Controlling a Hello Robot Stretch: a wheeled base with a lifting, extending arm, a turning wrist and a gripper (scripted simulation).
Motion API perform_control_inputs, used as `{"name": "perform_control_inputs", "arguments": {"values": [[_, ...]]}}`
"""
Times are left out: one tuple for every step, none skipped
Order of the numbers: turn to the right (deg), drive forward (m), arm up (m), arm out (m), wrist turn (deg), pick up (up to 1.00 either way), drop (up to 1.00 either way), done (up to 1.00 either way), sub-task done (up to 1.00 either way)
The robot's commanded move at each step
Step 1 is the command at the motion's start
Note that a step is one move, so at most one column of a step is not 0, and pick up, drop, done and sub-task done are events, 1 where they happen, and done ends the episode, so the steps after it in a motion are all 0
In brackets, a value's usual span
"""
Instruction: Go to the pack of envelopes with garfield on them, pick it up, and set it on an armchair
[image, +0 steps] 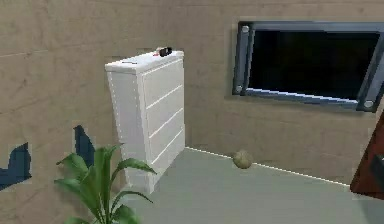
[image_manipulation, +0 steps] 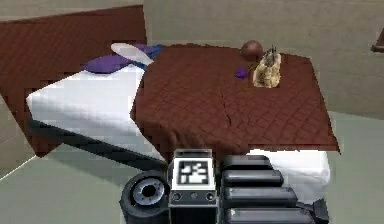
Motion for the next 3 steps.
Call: {"name": "perform_control_inputs", "arguments": {"values": [[-27.0,0.0,0.0,0.0,0.0,0.0,0.0,0.0,0.0],[0.0,0.25,0.0,0.0,0.0,0.0,0.0,0.0,0.0],[-24.0,0.0,0.0,0.0,0.0,0.0,0.0,0.0,0.0]]}}
